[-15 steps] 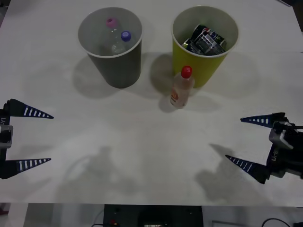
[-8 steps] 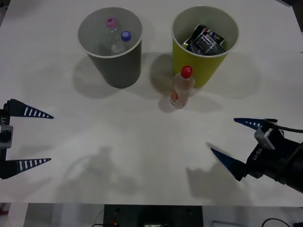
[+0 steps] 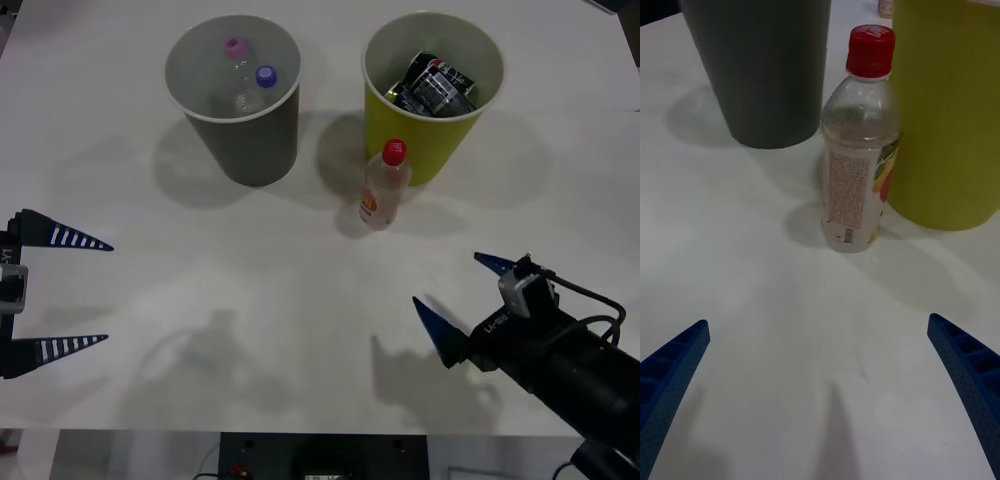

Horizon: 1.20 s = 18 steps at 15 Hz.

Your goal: Put the can into the green bin and the plastic bottle into the gray bin

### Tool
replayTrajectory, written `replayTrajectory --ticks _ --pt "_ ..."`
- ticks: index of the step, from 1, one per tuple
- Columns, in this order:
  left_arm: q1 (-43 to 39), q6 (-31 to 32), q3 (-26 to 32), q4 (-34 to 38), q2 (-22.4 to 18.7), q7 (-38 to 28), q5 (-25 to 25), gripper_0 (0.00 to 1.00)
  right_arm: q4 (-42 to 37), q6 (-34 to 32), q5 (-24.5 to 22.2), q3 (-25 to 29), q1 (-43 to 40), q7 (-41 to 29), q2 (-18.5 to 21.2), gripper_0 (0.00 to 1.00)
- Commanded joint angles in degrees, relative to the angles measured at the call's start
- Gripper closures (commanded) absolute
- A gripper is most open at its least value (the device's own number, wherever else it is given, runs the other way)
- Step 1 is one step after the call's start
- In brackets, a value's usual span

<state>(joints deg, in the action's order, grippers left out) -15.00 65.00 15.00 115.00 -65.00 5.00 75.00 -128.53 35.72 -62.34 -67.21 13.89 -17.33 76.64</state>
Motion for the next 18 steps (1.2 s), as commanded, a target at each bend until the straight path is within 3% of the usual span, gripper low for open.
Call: replayTrajectory --ticks 1,5,9,18 --pt "0.0 0.0 0.0 0.0 0.0 0.0 0.0 0.02 5.0 6.0 -4.4 -7.9 6.0 -6.1 -4.2 0.0" --pt "0.0 0.0 0.0 0.0 0.0 0.0 0.0 0.02 14.5 12.0 -10.5 -13.8 11.3 -16.3 -11.1 0.0" --pt "0.0 0.0 0.0 0.0 0.0 0.0 0.0 0.02 21.5 13.9 -14.4 -13.8 12.8 -22.7 -16.2 0.0" --pt "0.0 0.0 0.0 0.0 0.0 0.0 0.0 0.02 31.6 19.0 -14.7 -13.8 16.1 -24.3 -25.6 0.0"
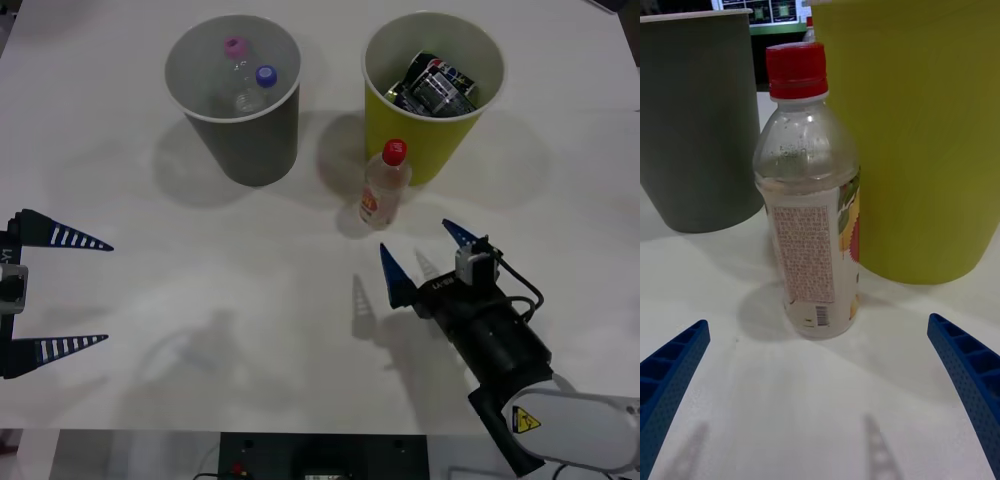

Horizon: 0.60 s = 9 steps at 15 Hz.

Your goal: Put the can into the green bin and the plastic bottle into the gray bin

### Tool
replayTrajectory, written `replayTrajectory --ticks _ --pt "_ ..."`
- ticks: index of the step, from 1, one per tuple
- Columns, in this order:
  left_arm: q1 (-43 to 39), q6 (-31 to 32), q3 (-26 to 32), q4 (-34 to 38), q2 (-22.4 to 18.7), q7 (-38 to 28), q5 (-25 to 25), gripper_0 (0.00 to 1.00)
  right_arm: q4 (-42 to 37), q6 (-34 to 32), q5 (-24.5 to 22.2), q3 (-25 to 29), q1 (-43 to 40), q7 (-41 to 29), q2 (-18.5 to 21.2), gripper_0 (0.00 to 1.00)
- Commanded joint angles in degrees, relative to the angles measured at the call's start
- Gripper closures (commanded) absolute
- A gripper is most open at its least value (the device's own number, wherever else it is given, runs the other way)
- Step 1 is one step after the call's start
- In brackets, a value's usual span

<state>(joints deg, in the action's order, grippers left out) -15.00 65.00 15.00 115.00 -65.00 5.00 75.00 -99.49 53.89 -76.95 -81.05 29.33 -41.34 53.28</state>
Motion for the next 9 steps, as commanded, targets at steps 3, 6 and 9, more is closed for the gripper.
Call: replayTrajectory --ticks 3,6,9 --pt "0.0 0.0 0.0 0.0 0.0 0.0 0.0 0.02 6.4 1.9 0.0 0.0 1.8 -0.5 -5.6 0.0" --pt "0.0 0.0 0.0 0.0 0.0 0.0 0.0 0.02 10.1 2.4 0.1 0.1 3.0 -0.5 -8.4 0.0" --pt "0.0 0.0 0.0 0.0 0.0 0.0 0.0 0.02 12.8 2.5 0.1 0.5 3.9 -0.7 -10.6 0.0"
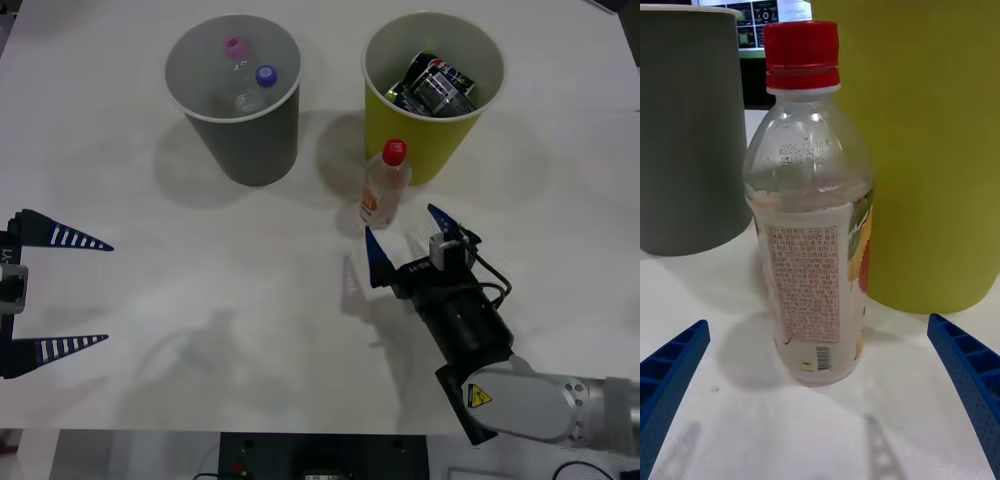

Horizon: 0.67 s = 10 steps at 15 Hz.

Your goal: Put the can into the green bin and the plastic bottle into the gray bin

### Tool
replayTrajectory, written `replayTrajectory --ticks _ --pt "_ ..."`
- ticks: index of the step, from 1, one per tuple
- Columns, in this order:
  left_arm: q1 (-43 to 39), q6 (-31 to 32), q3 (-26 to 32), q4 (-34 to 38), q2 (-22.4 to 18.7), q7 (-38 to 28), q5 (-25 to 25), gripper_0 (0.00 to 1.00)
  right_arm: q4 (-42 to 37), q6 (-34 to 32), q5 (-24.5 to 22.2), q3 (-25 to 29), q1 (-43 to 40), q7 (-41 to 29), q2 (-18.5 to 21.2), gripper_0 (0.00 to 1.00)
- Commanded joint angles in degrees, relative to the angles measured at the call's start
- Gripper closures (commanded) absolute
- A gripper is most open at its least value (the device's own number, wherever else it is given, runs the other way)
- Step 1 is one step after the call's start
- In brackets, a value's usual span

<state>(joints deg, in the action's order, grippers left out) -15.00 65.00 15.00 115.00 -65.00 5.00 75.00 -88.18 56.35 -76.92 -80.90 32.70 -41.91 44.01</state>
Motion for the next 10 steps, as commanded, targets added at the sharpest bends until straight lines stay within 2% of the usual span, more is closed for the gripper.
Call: replayTrajectory --ticks 1,10 --pt "0.0 0.0 0.0 0.0 0.0 0.0 0.0 0.02 2.2 0.0 0.1 0.7 0.5 -0.1 -1.9 0.0" --pt "0.0 0.0 0.0 0.0 0.0 0.0 0.0 0.02 11.5 -0.2 2.1 3.0 3.8 -0.3 -9.2 0.0"
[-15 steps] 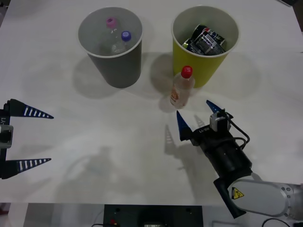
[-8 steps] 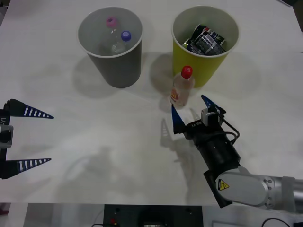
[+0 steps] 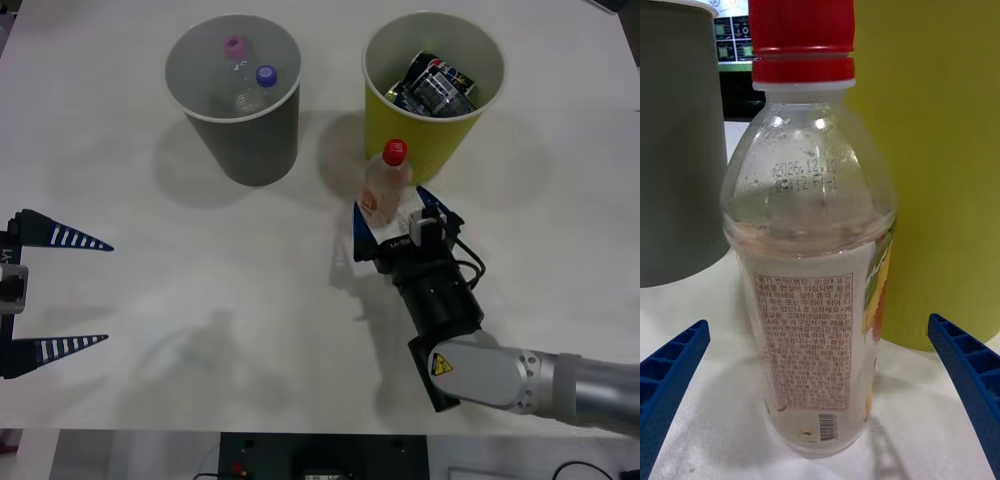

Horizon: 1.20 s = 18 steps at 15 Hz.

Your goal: Put the can into the green bin and the plastic bottle into the gray bin

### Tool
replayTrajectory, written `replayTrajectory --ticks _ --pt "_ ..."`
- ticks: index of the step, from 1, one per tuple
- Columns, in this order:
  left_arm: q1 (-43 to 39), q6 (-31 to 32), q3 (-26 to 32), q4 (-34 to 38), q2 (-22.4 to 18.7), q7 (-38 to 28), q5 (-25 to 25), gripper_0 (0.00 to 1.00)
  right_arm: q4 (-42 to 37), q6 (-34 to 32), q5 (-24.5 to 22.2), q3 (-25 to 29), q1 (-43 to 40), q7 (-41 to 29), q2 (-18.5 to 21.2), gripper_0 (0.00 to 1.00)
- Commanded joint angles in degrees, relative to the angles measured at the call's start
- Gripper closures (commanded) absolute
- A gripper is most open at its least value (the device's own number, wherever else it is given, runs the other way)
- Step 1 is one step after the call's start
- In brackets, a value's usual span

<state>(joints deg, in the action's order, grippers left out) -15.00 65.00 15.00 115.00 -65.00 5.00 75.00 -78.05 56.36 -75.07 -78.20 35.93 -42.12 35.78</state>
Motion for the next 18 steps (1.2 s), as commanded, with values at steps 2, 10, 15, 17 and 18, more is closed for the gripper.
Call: replayTrajectory --ticks 2,10,15,17,18 --pt "0.0 0.0 0.0 0.0 0.0 0.0 0.0 0.02 3.5 -0.3 0.4 0.5 1.4 -0.2 -2.3 0.0" --pt "0.0 0.0 0.0 0.0 0.0 0.0 0.0 0.02 4.1 -1.1 1.8 0.6 2.7 0.6 -3.1 0.0" --pt "0.0 0.0 0.0 0.0 0.0 0.0 0.0 0.02 4.8 -2.1 1.7 0.9 3.4 1.0 -3.2 1.0" --pt "0.0 0.0 0.0 0.0 0.0 0.0 0.0 0.02 4.8 -2.1 1.7 0.9 3.4 1.2 -3.2 1.0" --pt "0.0 0.0 0.0 0.0 0.0 0.0 0.0 0.02 4.8 -2.1 1.6 0.9 3.4 1.2 -3.2 1.0"
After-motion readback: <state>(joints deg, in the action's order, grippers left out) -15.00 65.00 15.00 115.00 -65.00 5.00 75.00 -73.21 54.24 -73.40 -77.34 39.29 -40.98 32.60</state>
